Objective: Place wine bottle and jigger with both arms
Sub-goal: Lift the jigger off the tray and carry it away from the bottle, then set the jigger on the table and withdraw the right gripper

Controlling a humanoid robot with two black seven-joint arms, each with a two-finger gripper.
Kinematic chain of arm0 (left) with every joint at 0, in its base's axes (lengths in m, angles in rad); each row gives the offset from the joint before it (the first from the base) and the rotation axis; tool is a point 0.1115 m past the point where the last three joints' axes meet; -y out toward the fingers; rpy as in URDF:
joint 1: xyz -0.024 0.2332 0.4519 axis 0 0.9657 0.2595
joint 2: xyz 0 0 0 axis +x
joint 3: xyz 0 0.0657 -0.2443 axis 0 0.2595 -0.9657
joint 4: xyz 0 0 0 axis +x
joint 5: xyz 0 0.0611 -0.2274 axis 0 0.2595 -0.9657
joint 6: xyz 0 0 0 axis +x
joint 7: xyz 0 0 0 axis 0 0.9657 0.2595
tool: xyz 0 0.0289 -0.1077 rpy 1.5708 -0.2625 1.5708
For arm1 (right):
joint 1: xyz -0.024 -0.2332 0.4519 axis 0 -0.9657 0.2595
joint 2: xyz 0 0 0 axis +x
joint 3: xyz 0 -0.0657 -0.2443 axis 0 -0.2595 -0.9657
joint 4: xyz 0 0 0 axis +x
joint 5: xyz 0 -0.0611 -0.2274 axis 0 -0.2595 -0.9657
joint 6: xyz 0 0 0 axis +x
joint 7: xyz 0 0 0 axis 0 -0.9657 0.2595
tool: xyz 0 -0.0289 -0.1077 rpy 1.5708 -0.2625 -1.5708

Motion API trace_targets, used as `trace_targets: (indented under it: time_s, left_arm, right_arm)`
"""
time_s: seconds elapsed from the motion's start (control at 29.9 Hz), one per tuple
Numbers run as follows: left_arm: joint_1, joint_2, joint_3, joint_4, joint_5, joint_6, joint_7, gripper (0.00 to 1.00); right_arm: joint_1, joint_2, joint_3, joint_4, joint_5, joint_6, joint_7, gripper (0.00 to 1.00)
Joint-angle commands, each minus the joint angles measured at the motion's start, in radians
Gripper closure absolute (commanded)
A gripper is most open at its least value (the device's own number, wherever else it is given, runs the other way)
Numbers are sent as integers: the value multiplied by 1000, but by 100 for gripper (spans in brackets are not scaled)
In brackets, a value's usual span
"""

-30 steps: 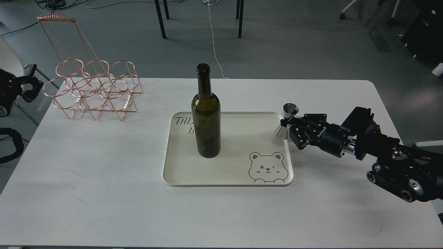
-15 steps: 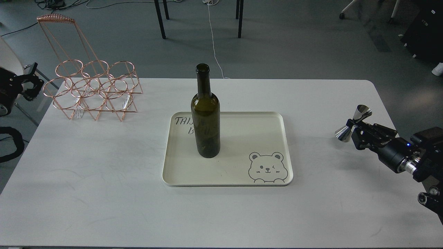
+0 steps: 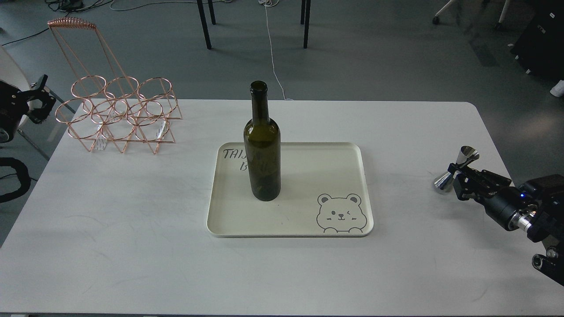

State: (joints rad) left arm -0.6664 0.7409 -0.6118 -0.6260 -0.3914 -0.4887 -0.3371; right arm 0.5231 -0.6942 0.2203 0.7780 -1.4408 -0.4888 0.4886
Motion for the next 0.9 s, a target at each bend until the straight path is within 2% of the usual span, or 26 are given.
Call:
trace_targets:
  time_s: [0.0, 0.13, 0.2, 0.3, 0.57, 0.77, 0.87]
  left_arm:
    - [-1, 0, 1, 0, 0, 0, -2, 2]
    - [-2, 0, 0, 0, 0, 0, -2, 2]
    - [-5, 0, 0, 0, 0, 0, 1, 2]
    - [-28, 0, 3, 0, 12, 0, 3, 2]
    - [-32, 0, 0, 0, 20, 0, 3, 2]
    - [-35, 21, 3, 0, 22, 0, 4, 2]
    - [-29, 32, 6, -1, 23, 0, 6, 2]
  right_arm:
    - [0, 1, -4, 0, -1, 0, 0, 80]
    - [0, -1, -4, 3, 0, 0, 0, 74]
    - [-1, -1, -4, 10, 0, 0, 0, 65]
    - [-3, 1, -5, 20, 0, 0, 0, 60]
    - [-31, -25, -1, 52, 2, 0, 0, 36]
    - [-48, -223, -4, 271, 48, 0, 0, 18]
    - [-55, -301, -2, 352, 108, 0, 0, 14]
